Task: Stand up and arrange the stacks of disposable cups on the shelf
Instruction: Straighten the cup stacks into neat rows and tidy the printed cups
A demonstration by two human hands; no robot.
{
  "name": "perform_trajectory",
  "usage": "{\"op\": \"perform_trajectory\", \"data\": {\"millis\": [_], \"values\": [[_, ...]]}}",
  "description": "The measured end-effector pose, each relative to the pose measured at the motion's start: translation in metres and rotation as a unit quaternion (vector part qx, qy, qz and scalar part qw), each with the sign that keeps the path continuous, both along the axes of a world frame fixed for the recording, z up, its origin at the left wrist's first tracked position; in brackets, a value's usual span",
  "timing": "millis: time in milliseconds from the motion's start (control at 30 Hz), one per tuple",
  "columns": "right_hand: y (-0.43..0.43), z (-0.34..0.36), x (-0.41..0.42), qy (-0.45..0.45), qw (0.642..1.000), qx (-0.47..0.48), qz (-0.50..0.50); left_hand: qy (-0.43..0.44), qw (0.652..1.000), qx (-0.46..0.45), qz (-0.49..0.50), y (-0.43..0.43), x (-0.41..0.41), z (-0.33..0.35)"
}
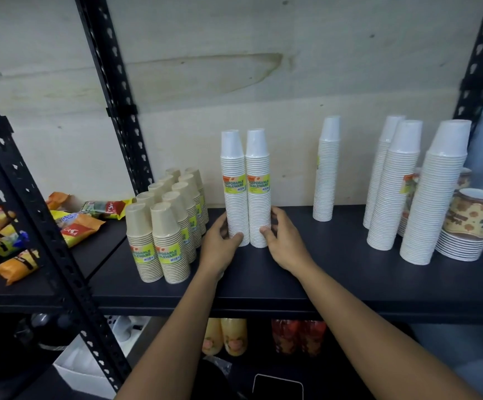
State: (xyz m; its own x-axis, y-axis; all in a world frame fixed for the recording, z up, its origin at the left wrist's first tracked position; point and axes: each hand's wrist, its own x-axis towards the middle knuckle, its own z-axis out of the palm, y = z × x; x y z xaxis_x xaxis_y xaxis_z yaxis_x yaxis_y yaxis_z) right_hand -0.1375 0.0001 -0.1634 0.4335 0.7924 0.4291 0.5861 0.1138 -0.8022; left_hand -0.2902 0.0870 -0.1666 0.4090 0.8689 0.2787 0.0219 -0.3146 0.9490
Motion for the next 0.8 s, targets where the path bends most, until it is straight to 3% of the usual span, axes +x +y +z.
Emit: {"op": "perform_trajectory", "data": {"millis": [800], "values": [[-0.009, 0.004, 0.001, 0.023, 1.0, -0.014, -0.006, 0.029, 0.999, 0.022, -0.01, -0.004, 0.0, 0.0]]}}
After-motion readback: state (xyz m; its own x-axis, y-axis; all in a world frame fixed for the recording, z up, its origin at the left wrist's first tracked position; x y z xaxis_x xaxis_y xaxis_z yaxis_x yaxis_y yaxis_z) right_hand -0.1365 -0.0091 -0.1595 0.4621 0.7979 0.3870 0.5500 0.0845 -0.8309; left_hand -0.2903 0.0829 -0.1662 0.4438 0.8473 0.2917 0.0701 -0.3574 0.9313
